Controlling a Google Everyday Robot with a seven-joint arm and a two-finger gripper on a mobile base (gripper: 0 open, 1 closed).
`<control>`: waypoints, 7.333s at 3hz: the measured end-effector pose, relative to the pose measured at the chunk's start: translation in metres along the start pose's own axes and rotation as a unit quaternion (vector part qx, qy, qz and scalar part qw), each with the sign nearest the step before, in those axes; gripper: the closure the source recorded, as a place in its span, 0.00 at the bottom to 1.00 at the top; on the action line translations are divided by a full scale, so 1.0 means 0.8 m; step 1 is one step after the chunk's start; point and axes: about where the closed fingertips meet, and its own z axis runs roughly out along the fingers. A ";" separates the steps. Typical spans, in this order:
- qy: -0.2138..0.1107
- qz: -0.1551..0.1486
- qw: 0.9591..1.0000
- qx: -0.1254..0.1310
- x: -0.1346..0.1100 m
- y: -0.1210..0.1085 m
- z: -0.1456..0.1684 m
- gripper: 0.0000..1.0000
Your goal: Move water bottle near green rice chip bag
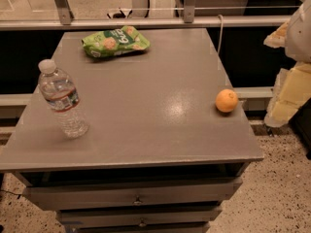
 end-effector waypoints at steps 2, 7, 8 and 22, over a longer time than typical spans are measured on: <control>-0.012 -0.001 1.000 0.003 -0.006 -0.002 0.001 0.00; -0.427 -0.025 0.893 -0.138 -0.290 0.049 0.114 0.00; -0.439 -0.031 0.887 -0.142 -0.305 0.057 0.105 0.00; -0.598 -0.048 0.798 -0.065 -0.383 -0.039 0.074 1.00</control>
Offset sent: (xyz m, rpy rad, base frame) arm 0.0063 0.0090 -0.0036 0.0465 -0.0077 0.0186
